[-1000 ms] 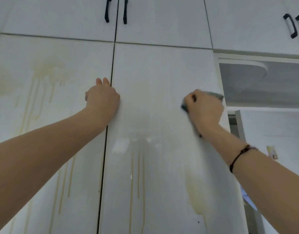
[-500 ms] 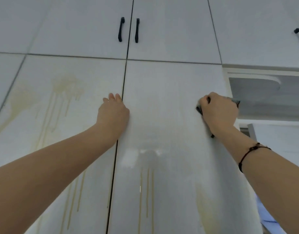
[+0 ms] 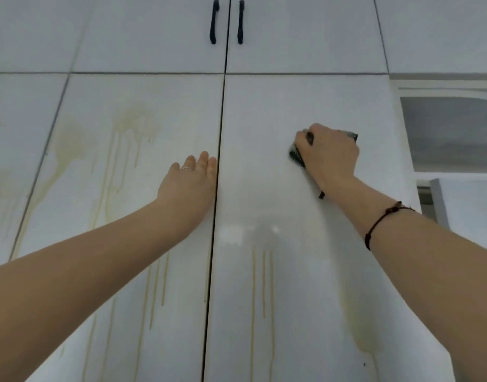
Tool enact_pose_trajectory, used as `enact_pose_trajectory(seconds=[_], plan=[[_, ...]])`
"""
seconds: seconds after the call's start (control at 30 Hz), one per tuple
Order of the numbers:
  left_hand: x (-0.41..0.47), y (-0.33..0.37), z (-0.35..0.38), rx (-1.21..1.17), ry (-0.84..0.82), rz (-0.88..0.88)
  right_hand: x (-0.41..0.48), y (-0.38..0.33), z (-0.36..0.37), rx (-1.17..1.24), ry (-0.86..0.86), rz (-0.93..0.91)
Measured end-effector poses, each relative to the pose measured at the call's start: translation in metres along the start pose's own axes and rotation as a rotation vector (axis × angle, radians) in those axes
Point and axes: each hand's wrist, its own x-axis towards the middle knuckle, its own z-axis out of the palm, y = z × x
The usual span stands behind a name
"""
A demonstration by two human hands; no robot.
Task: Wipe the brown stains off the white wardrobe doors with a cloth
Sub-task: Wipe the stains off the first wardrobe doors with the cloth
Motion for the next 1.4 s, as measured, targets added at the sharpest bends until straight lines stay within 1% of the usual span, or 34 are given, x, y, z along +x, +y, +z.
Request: enact_pose_trajectory(seconds=[0.03, 0.07, 0.1, 0.17, 0.2, 0.3, 0.33, 0.37, 0.43, 0.47, 0.57, 0.63, 0.67, 0.7, 0.73, 0.8, 0.9, 0.93, 0.97, 1.0, 1.03, 1.1, 1.17, 1.23, 1.27, 1.3, 1.33, 1.4], plan=[[-0.003, -0.005, 0.003, -0.04, 0.009, 0.025, 0.006, -0.007, 0.005, -0.008, 0.021, 0.035], [-0.006, -0.01, 0.006, -0.09, 0.011, 0.05, 0.003, -0.021, 0.009, -0.032, 0.014, 0.03], [-0.009, -0.013, 0.009, -0.138, 0.012, 0.067, -0.006, -0.037, 0.015, -0.074, 0.01, -0.019], [-0.013, -0.015, 0.012, -0.194, 0.016, 0.075, -0.047, -0.073, 0.024, -0.11, 0.013, -0.203], [-0.015, -0.015, 0.014, -0.205, 0.021, 0.071, -0.079, -0.091, 0.027, -0.04, -0.004, -0.3], [-0.02, -0.013, 0.02, -0.223, 0.025, 0.078, -0.183, -0.121, 0.026, 0.079, -0.22, -0.679], [-0.022, -0.013, 0.021, -0.23, 0.021, 0.083, -0.199, -0.119, 0.025, 0.108, -0.242, -0.753], [-0.024, -0.014, 0.022, -0.238, 0.016, 0.091, -0.2, -0.114, 0.024, 0.148, -0.227, -0.78], [-0.027, -0.02, 0.025, -0.241, 0.025, 0.106, -0.169, -0.107, 0.023, 0.148, -0.165, -0.761], [-0.029, -0.023, 0.028, -0.241, 0.035, 0.118, -0.145, -0.106, 0.024, 0.115, -0.147, -0.71], [-0.032, -0.031, 0.034, -0.281, 0.051, 0.152, -0.067, -0.104, 0.021, 0.028, -0.137, -0.386], [-0.034, -0.033, 0.035, -0.313, 0.051, 0.149, -0.054, -0.106, 0.025, 0.032, -0.095, -0.26], [-0.034, -0.033, 0.035, -0.319, 0.052, 0.144, -0.062, -0.111, 0.028, 0.01, -0.092, -0.25], [-0.035, -0.03, 0.035, -0.32, 0.051, 0.14, -0.08, -0.115, 0.031, -0.008, -0.084, -0.272], [-0.036, -0.028, 0.035, -0.316, 0.055, 0.135, -0.105, -0.119, 0.033, 0.023, -0.071, -0.324], [-0.038, -0.023, 0.034, -0.312, 0.059, 0.116, -0.169, -0.119, 0.029, 0.134, -0.093, -0.475], [-0.046, -0.012, 0.03, -0.328, 0.027, 0.067, -0.253, -0.093, 0.011, 0.171, -0.238, -0.764], [-0.046, -0.012, 0.029, -0.32, 0.024, 0.053, -0.263, -0.083, 0.007, 0.157, -0.271, -0.846], [-0.05, -0.006, 0.029, -0.32, 0.003, 0.049, -0.263, -0.071, 0.001, 0.138, -0.284, -0.879], [-0.053, -0.003, 0.029, -0.316, -0.003, 0.045, -0.246, -0.062, -0.001, 0.121, -0.257, -0.863], [-0.057, 0.0, 0.031, -0.315, -0.008, 0.04, -0.222, -0.054, 0.0, 0.097, -0.209, -0.797], [-0.068, 0.007, 0.036, -0.315, -0.013, 0.048, -0.164, -0.04, 0.002, 0.062, -0.095, -0.544], [-0.079, 0.014, 0.042, -0.307, -0.003, 0.062, -0.119, -0.031, -0.003, 0.024, -0.061, -0.276], [-0.087, 0.021, 0.047, -0.325, 0.021, 0.048, -0.115, -0.033, 0.001, 0.014, -0.037, -0.146], [-0.089, 0.025, 0.048, -0.321, 0.029, 0.035, -0.126, -0.038, 0.004, 0.022, -0.028, -0.135], [-0.09, 0.03, 0.048, -0.304, 0.035, 0.022, -0.145, -0.046, 0.006, 0.055, -0.025, -0.167], [-0.089, 0.034, 0.048, -0.273, 0.04, 0.006, -0.168, -0.056, 0.007, 0.103, -0.037, -0.238], [-0.085, 0.041, 0.044, -0.203, 0.043, -0.029, -0.217, -0.075, 0.006, 0.177, -0.105, -0.467]])
